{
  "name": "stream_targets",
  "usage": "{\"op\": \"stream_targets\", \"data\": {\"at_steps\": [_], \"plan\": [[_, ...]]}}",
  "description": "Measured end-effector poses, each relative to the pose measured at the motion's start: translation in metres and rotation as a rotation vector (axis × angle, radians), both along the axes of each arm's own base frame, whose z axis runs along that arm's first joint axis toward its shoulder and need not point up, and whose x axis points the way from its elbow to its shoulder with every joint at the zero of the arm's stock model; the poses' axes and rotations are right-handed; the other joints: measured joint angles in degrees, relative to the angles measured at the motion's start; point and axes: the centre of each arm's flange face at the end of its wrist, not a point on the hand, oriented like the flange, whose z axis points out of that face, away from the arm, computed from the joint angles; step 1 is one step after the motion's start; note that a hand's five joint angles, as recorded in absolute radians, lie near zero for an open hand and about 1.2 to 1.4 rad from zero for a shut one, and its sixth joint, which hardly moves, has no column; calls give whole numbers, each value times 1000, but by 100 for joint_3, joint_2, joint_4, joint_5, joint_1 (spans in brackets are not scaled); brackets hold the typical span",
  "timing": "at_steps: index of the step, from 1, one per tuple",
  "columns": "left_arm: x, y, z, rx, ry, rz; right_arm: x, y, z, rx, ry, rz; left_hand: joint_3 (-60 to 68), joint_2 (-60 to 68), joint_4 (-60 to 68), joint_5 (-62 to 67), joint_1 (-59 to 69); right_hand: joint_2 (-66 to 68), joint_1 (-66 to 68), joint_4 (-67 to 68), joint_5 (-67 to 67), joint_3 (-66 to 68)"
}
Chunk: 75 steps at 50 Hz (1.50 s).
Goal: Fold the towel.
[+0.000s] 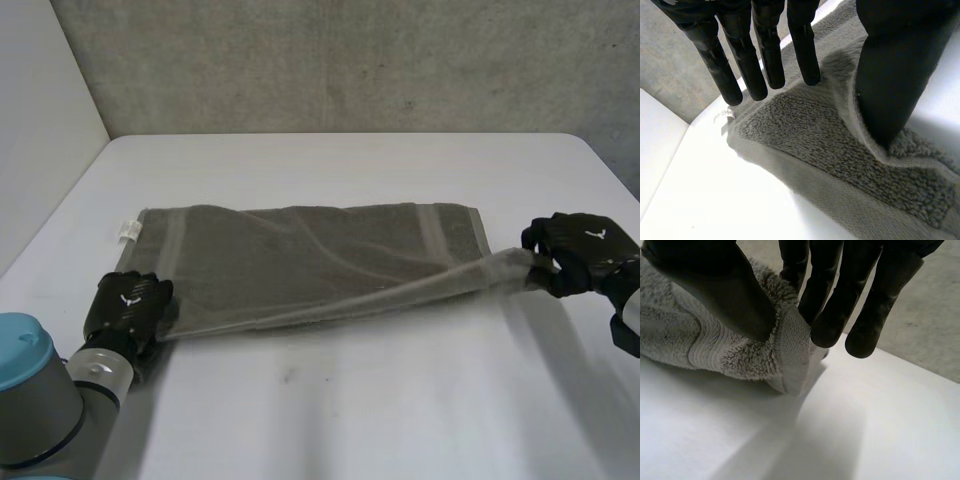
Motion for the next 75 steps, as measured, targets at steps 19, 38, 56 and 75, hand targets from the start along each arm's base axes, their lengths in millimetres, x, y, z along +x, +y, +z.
{"op": "stream_targets", "data": {"at_steps": [19, 38, 56, 75], "plan": [[3, 4, 5, -8, 1, 8, -5, -3, 6, -30, -15, -44, 706, 722, 709, 705, 701, 0, 9, 0, 0, 0], [20, -6, 29, -66, 12, 74, -5, -2, 24, -98, 4, -42, 3605, 3622, 3610, 3473, 3381, 0, 33, 0, 0, 0], [9, 17, 201, -413, 94, -79, -1, 27, 187, -418, 81, -31, 3620, 3638, 3632, 3537, 3437, 0, 49, 0, 0, 0], [-10, -78, 138, -16, 34, -86, 23, -31, 110, -17, 494, 66, 3621, 3638, 3633, 3537, 3441, 0, 51, 0, 0, 0]]}}
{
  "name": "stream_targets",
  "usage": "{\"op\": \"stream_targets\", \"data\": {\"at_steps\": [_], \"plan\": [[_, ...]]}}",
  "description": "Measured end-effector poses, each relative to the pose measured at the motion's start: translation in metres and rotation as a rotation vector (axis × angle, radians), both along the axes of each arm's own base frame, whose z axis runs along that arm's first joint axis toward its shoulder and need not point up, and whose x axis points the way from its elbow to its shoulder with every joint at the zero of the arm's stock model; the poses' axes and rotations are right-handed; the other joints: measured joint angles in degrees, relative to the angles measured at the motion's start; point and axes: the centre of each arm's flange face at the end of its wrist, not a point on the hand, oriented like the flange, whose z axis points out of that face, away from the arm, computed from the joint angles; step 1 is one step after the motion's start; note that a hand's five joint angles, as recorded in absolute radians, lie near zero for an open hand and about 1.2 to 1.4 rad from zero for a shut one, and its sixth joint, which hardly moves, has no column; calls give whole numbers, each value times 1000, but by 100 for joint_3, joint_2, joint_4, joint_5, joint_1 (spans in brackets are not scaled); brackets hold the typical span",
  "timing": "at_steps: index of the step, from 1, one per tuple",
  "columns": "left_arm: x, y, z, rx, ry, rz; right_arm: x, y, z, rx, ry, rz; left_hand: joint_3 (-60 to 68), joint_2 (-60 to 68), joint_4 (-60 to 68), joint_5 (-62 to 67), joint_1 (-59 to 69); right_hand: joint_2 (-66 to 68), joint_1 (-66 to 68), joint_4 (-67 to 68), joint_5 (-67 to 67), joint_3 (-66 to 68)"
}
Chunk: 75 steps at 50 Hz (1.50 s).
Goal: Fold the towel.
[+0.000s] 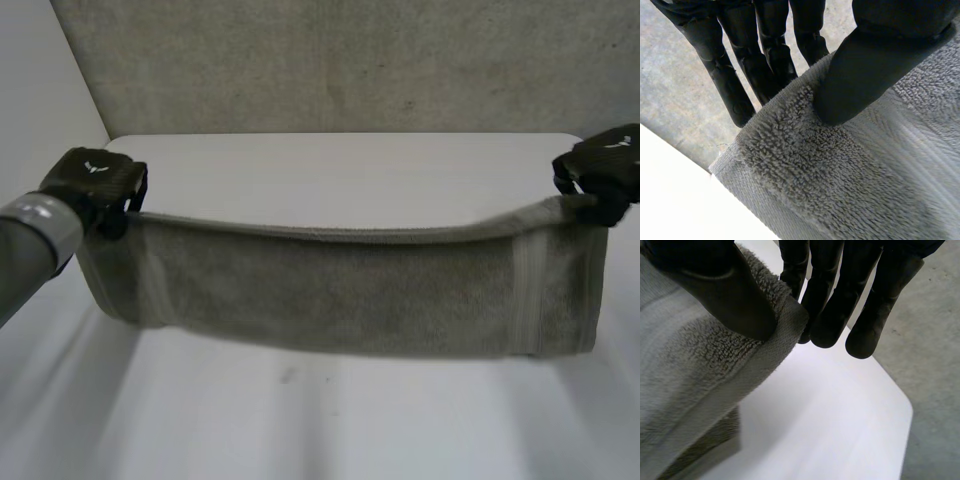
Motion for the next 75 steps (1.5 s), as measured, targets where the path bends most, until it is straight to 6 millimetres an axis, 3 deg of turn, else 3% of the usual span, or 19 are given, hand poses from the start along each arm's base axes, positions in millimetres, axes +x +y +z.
{"op": "stream_targets", "data": {"at_steps": [5, 7, 11, 17, 21, 25, 28, 34, 36, 40, 45, 50, 54, 63, 69, 75], "plan": [[-13, -40, 11, -81, 9, -18, 20, -38, 8, -190, 3, -30, 2, 1, 0, 0, 17, 0, 0, 0, 0, 0], [-20, -54, 25, -156, 26, -27, 27, -54, 21, -316, -32, -40, 3, 2, 1, 0, 18, 0, 0, 0, 0, 0], [-33, -81, 77, -411, 106, -46, 37, -81, 63, -633, -173, -48, 4, 3, 1, 7, 47, 0, 0, 0, 0, 0], [-40, -89, 149, -737, 309, -78, 39, -86, 111, -903, -377, -29, 4, 3, 1, 17, 49, 84, 0, 0, 0, 0], [-39, -88, 160, -792, 416, -103, 38, -84, 111, -889, -433, -27, 4, 3, 2, 40, 55, 84, 1, 0, 0, 58], [-40, -89, 140, -730, 469, -113, 39, -81, 82, -727, -421, -43, 5, 3, 2, 46, 73, 84, 1, 0, 0, 88], [-39, -90, 106, -627, 464, -102, 39, -78, 49, -562, -385, -56, 5, 3, 2, 46, 73, 84, 1, 0, 0, 88], [-36, -79, 17, -371, 408, -62, 41, -66, -21, -271, -293, -44, 5, 4, 2, 46, 73, 84, 1, 0, 0, 88], [-34, -68, -22, -258, 373, -50, 41, -58, -49, -179, -250, -17, 5, 4, 2, 46, 73, 84, 2, 0, 0, 88], [-31, -44, -75, -103, 299, -48, 42, -43, -90, -72, -184, 36, 6, 4, 3, 46, 73, 88, 2, 0, 0, 88], [-25, -13, -115, 13, 179, -64, 40, -24, -123, 5, -112, 78, 6, 4, 3, 46, 73, 84, 2, 0, 0, 88], [-16, 12, -127, 51, 62, -78, 32, -12, -127, 31, -77, 75, 6, 4, 2, 46, 73, 84, 3, 0, 0, 88], [-6, 28, -124, 53, -4, -73, 16, -3, -112, 42, -59, 39, 6, 4, 2, 46, 73, 84, 3, 0, 0, 88], [20, 71, -89, 31, -84, -33, -28, 30, -69, 108, 79, -12, 6, 4, 3, 46, 73, 84, 3, 0, 0, 88], [23, 99, -60, 4, -101, -59, -39, 55, -43, 125, 175, 16, 6, 4, 3, 46, 80, 84, 3, 0, 0, 88], [19, 114, -43, 5, -90, -115, -46, 61, -25, 84, 201, 12, 6, 4, 3, 47, 101, 84, 3, 0, 0, 88]]}}
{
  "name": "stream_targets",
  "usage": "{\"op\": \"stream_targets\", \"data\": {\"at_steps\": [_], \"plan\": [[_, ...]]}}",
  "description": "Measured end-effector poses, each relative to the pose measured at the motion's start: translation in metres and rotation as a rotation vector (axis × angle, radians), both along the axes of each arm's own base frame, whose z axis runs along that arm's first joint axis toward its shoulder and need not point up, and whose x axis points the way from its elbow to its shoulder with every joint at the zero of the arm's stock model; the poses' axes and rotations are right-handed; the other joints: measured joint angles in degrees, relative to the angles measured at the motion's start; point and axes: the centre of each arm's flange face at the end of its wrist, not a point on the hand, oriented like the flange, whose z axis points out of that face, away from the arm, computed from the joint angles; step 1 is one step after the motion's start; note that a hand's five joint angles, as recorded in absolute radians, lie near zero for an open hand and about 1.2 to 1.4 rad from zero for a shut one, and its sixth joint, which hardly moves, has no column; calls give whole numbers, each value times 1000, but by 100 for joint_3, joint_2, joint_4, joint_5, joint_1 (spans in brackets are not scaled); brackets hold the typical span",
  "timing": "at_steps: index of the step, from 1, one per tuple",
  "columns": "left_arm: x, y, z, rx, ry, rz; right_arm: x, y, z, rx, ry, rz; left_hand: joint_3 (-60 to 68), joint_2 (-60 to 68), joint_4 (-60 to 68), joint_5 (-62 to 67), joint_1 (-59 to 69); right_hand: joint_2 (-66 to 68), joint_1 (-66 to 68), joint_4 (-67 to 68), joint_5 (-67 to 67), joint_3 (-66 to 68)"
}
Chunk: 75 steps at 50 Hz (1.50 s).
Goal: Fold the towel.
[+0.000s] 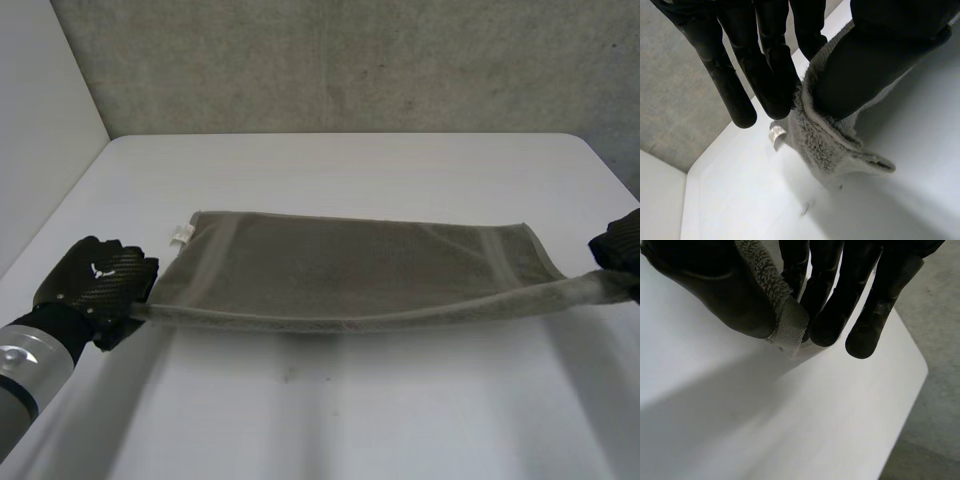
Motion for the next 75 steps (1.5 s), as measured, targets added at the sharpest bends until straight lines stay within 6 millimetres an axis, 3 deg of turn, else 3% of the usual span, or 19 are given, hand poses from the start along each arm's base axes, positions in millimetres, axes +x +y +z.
{"op": "stream_targets", "data": {"at_steps": [5, 10, 17, 27, 38, 45, 47, 49, 52, 53, 57, 62, 69, 75], "plan": [[-2, -3, -2, 23, 5, -23, -7, -6, 1, -9, -2, -19, 0, 0, 0, 0, 0, 0, 0, 0, 0, 0], [-7, -25, -15, 55, 3, -34, -10, -25, -10, 9, -23, -37, 0, 0, 0, 0, 0, 0, 0, 0, 0, 0], [-23, -77, -36, 60, 7, -59, 1, -63, -34, 0, -117, -59, 0, 0, 0, 0, 1, 0, 0, 0, 0, 0], [-70, -162, -58, -33, 34, -138, 29, -121, -70, -93, -179, -140, 0, 0, 0, 0, 15, 0, 0, 0, 0, 0], [-90, -219, -83, -121, 46, -149, 44, -163, -89, -236, -154, -187, 0, 0, 0, 1, 22, 5, 0, 0, 0, 0], [-94, -237, -93, -156, 51, -145, 47, -177, -100, -262, -149, -196, 0, 0, 0, -2, 22, -82, -71, -53, -53, -48], [-94, -239, -95, -159, 51, -144, 48, -180, -103, -263, -148, -197, -260, -260, -262, -172, -234, -701, -606, -712, -664, -688], [-94, -240, -97, -160, 51, -145, 49, -182, -106, -263, -148, -195, -1268, -1279, -1276, -1050, -1166, -2076, -1947, -2051, -1944, -2028], [-95, -241, -99, -160, 50, -145, 53, -185, -111, -265, -147, -194, -4248, -4334, -4293, -4187, -4075, -5212, -5020, -5096, -5292, -5092], [-95, -241, -99, -160, 50, -145, 54, -186, -112, -267, -146, -196, -4925, -4936, -4933, -4763, -4845, -5810, -5622, -5739, -5841, -5736], [-96, -240, -97, -165, 49, -148, 55, -191, -108, -297, -154, -207, -5751, -5768, -5748, -5571, -5663, -6228, -6120, -6171, -6236, -6230], [-98, -240, -80, -197, 60, -149, 56, -196, -84, -365, -213, -232, -5970, -5969, -5966, -5701, -5860, -6228, -6171, -6171, -6236, -6230], [-96, -235, -19, -269, 134, -141, 56, -186, -33, -443, -320, -250, -6010, -6015, -6015, -5725, -5891, -6228, -6172, -6171, -6236, -6230], [-92, -218, 19, -255, 246, -139, 54, -164, -1, -471, -353, -242, -6010, -6019, -6032, -5727, -5891, -5893, -5789, -5920, -5927, -5974]]}}
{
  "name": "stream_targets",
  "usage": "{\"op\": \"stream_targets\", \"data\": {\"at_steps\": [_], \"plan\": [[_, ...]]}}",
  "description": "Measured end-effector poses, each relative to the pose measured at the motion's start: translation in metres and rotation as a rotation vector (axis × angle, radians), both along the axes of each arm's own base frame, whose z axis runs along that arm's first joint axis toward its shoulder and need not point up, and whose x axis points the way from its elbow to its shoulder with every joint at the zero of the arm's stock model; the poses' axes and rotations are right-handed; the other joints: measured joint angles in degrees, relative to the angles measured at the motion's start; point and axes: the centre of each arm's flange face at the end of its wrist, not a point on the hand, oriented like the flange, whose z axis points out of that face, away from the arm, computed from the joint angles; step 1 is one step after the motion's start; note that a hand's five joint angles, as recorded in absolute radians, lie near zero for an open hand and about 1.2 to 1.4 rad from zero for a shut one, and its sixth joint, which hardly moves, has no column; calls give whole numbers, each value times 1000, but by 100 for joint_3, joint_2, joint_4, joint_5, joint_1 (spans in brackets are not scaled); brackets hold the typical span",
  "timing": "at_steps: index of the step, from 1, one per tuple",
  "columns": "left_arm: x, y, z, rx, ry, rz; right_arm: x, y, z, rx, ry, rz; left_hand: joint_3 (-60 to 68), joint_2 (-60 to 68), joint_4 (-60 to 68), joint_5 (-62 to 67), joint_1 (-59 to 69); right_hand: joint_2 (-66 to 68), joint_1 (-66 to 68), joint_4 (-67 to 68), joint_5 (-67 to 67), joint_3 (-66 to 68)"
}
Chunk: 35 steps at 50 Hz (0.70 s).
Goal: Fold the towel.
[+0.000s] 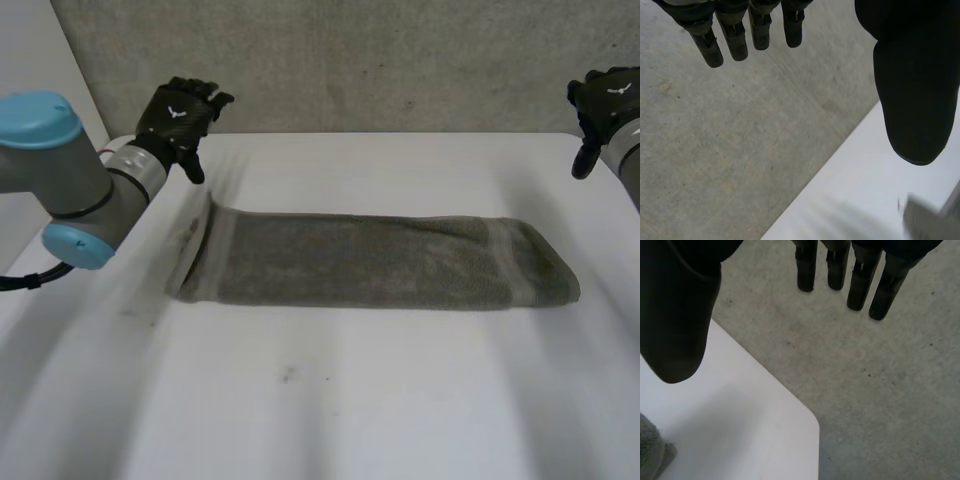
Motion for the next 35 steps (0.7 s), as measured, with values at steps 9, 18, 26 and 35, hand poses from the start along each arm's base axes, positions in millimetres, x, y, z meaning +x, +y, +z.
{"op": "stream_targets", "data": {"at_steps": [9, 18, 26, 35], "plan": [[10, 23, 17, 91, 125, -9, -4, 31, 15, 22, 0, 31, 0, -5, -1, 0, 0, 73, 93, 67, -23, 137], [25, 45, 9, 176, 131, 24, -11, 67, -17, 189, 2, 48, 0, -8, -2, 0, -26, -349, -414, -271, -317, -284], [35, 92, -11, 273, 102, 42, -27, 95, -64, 313, -32, 104, -15, -14, -2, 0, -26, -349, -417, -271, -317, -284], [37, 136, -31, 306, 84, 135, -32, 109, -101, 308, -53, 154, -15, -16, -3, 0, -26, -318, -303, -249, -264, -252]]}}
